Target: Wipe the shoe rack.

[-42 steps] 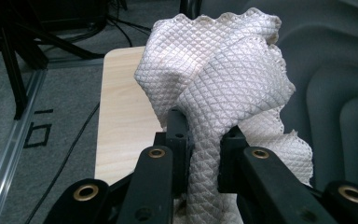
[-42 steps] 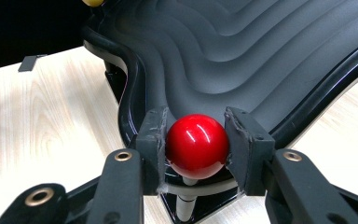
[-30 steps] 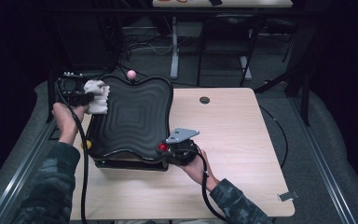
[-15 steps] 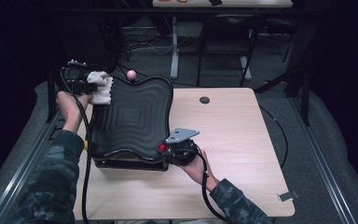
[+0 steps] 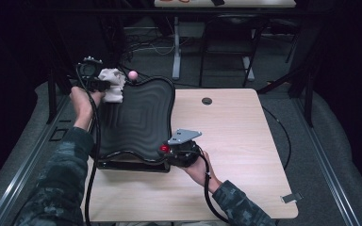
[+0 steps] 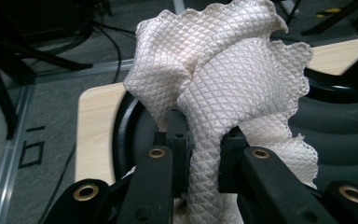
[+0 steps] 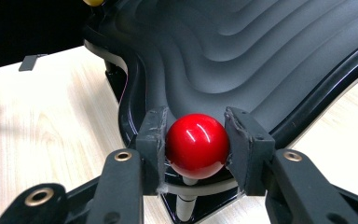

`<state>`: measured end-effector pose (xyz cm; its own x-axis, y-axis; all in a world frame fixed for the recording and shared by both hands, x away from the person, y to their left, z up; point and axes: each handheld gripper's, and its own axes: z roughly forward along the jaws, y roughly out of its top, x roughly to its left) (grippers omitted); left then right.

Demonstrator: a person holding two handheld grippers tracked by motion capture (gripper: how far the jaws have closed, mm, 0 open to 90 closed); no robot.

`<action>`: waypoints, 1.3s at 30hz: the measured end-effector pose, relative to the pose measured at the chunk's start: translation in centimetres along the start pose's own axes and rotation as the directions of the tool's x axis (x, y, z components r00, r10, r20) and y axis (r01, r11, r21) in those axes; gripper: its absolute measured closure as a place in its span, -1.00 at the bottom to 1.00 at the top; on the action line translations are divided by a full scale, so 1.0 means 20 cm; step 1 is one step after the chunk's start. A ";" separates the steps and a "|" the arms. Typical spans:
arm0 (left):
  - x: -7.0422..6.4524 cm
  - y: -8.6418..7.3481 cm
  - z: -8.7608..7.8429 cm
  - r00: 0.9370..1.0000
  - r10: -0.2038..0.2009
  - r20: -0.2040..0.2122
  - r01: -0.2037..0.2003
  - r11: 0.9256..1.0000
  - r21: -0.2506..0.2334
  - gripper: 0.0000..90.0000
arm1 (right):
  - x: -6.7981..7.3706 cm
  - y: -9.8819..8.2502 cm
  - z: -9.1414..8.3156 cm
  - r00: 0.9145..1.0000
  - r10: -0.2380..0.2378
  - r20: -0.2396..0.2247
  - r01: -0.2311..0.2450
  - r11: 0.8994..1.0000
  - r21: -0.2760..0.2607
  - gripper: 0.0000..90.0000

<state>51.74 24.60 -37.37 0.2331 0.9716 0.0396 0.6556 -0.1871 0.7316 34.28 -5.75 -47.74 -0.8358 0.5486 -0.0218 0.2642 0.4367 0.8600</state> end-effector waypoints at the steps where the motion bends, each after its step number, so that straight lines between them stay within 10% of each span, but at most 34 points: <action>1: -0.01 0.00 0.00 1.000 0.005 0.008 -0.005 1.000 0.000 0.76 | 0.00 0.00 0.00 1.000 0.002 0.000 -0.002 1.000 0.000 0.33; 15: -0.13 0.02 0.01 0.997 0.078 0.025 -0.077 0.997 -0.021 0.76 | 0.00 0.00 0.00 1.000 0.002 0.000 -0.002 1.000 -0.001 0.33; 39: 0.09 0.05 0.00 0.995 -0.050 -0.086 0.048 0.999 -0.018 0.76 | 0.00 0.00 0.00 1.000 0.005 -0.002 -0.005 1.000 -0.001 0.33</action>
<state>52.88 26.18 -36.62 0.1376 0.9886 0.0615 0.6533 -0.1373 0.7445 34.27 -5.74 -47.81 -0.8353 0.5495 -0.0164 0.2682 0.4334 0.8604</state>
